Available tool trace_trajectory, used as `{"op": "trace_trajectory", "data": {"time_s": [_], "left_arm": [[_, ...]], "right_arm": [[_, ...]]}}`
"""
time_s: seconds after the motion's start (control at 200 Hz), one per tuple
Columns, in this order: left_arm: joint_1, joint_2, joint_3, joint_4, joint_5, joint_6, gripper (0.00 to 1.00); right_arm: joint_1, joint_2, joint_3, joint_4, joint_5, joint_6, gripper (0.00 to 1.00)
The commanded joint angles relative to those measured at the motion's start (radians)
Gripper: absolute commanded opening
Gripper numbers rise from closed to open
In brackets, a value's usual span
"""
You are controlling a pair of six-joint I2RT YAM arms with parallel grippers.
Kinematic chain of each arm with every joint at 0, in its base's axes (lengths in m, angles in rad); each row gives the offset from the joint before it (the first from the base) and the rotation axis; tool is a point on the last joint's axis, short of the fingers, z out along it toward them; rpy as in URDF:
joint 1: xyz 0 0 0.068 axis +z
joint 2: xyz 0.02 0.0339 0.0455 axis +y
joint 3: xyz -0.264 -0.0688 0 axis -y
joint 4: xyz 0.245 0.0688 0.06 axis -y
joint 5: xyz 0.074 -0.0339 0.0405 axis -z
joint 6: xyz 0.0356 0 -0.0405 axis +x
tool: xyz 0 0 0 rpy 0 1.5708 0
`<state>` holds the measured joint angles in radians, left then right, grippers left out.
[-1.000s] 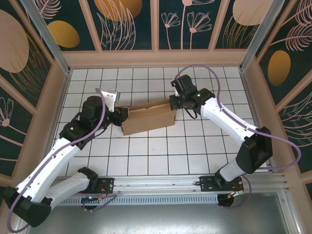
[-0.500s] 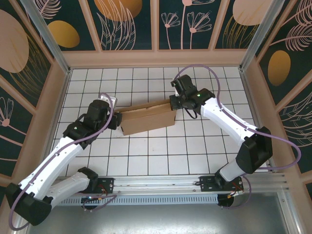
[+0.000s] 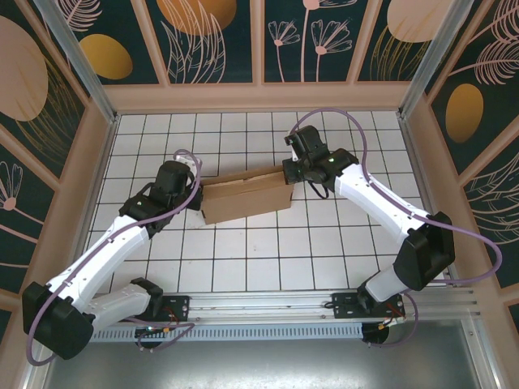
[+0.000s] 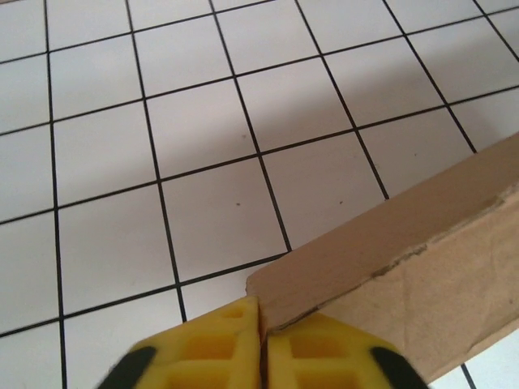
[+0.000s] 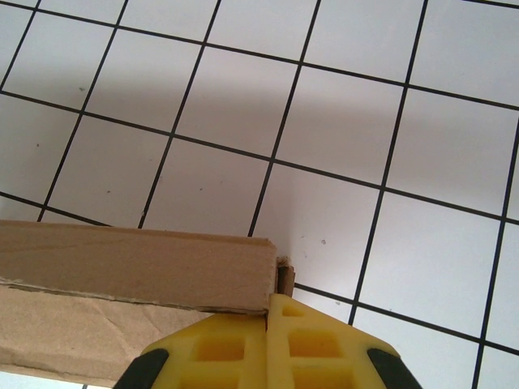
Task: Fold the paper box
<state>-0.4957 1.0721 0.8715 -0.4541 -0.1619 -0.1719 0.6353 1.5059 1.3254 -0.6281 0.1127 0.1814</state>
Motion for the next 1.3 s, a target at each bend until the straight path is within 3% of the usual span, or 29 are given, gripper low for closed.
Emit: {"op": "trace_trajectory", "data": {"time_s": [0.0,0.315,0.671,0.941,1.296], "left_arm": [[0.003,-0.003,-0.002,0.048,0.076,-0.040,0.05],[0.011,-0.024,0.016,0.058,0.122,-0.127,0.03],[0.022,-0.002,0.093,-0.055,0.211,-0.265,0.04],[0.022,0.021,0.138,-0.087,0.185,-0.383,0.04],[0.023,0.034,0.181,-0.138,0.203,-0.379,0.04]], "right_arm": [[0.000,-0.017,-0.027,-0.026,-0.005,-0.007,0.00],[0.001,0.005,-0.011,-0.042,-0.012,-0.008,0.00],[-0.005,0.043,0.072,-0.104,-0.039,-0.012,0.00],[-0.002,0.045,0.061,-0.102,-0.040,-0.013,0.00],[-0.003,0.055,0.075,-0.114,-0.034,-0.024,0.00]]}}
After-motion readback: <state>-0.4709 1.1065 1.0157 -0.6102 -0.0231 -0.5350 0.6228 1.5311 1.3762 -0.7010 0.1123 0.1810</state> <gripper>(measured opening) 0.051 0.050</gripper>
